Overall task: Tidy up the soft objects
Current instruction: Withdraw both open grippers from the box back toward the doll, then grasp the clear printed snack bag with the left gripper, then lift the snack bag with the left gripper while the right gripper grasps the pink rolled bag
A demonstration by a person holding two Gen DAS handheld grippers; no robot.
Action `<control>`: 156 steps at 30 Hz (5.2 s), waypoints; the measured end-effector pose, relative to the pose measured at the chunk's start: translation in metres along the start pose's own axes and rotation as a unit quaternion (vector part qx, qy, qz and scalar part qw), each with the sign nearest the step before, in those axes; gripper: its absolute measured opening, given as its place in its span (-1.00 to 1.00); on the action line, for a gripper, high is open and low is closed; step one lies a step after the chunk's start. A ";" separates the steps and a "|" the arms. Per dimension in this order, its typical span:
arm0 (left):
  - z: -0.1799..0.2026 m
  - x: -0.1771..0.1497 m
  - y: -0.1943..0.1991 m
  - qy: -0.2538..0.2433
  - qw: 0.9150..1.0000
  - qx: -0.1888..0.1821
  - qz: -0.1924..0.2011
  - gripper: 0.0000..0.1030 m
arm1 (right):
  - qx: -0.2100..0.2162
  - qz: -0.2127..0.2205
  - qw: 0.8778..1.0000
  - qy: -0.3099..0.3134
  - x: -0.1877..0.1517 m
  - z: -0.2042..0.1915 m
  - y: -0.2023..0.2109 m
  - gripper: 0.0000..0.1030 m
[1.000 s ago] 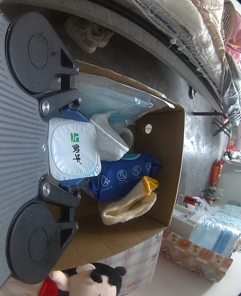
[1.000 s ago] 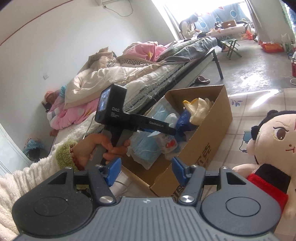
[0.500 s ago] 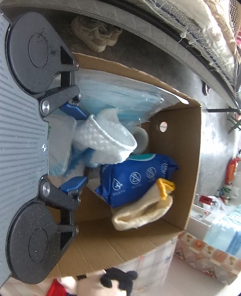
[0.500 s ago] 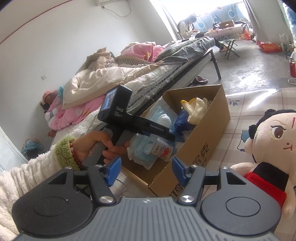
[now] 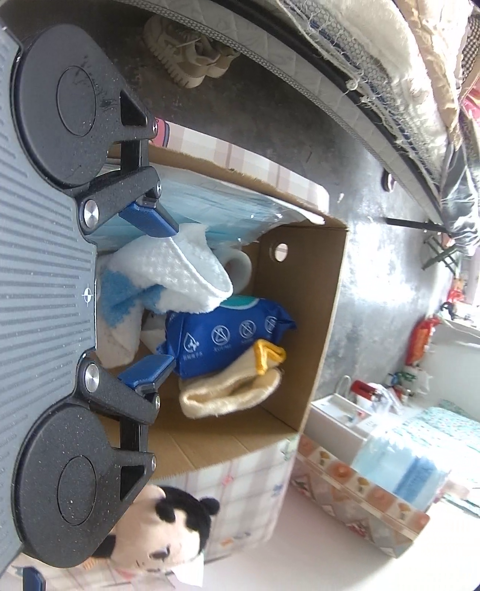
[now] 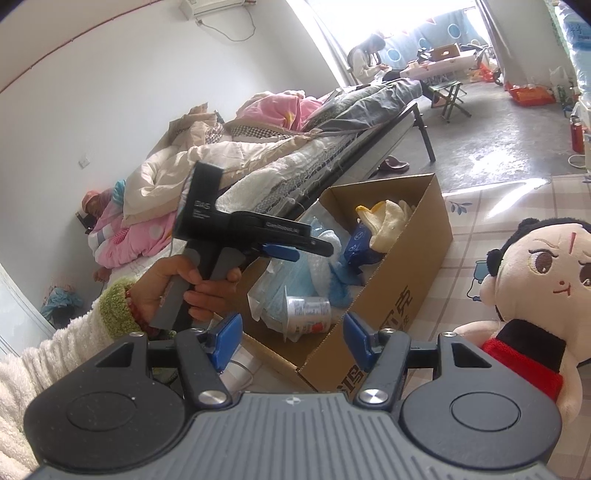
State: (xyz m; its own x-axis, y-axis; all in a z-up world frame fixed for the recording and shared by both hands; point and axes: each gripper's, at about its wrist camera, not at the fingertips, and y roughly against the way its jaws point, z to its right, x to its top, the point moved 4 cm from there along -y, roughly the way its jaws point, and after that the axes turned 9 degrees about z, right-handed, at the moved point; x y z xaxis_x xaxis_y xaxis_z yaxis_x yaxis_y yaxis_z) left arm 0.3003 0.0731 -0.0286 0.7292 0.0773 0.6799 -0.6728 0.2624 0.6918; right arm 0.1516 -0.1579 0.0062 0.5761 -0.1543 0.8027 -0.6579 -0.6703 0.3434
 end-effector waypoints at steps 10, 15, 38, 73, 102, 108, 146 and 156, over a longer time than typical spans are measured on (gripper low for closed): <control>0.001 -0.004 0.050 0.021 0.998 -0.031 0.045 0.39 | -0.010 0.010 1.000 0.000 0.001 -0.008 0.016 0.23; 0.001 -0.017 0.075 0.025 0.997 -0.039 0.066 0.42 | -0.015 0.017 1.000 0.001 0.000 -0.013 0.023 0.24; 0.064 -0.102 0.176 -0.035 0.980 -0.090 0.175 0.95 | -0.210 0.057 0.976 0.008 -0.072 -0.003 0.107 1.00; 0.400 -0.060 -0.089 -0.303 0.938 -0.158 -0.051 0.70 | -0.401 0.213 0.891 -0.014 -0.051 0.184 0.158 0.85; 0.413 -0.057 -0.127 -0.251 0.953 -0.142 -0.094 -0.67 | -0.389 0.142 0.910 0.000 -0.053 0.228 0.131 0.26; 0.407 -0.053 -0.122 -0.236 0.957 -0.150 -0.080 -0.69 | -0.379 0.125 0.917 -0.005 -0.054 0.237 0.119 -0.28; 0.242 -0.075 0.120 -0.073 0.971 -0.205 0.105 -0.72 | -0.362 0.080 0.927 0.050 -0.032 0.191 0.121 0.06; 0.184 -0.086 0.138 -0.016 0.975 -0.184 0.126 -0.72 | -0.423 0.012 0.903 0.074 -0.035 0.222 0.082 -0.31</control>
State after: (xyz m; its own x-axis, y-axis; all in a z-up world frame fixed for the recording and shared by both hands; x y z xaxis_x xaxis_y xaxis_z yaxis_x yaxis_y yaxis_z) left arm 0.1222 -0.0741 0.0534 0.5381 0.1564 0.8283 -0.7359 0.5663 0.3712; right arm 0.1850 -0.3684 -0.1020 0.5263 -0.0210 0.8501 -0.8408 0.1361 0.5239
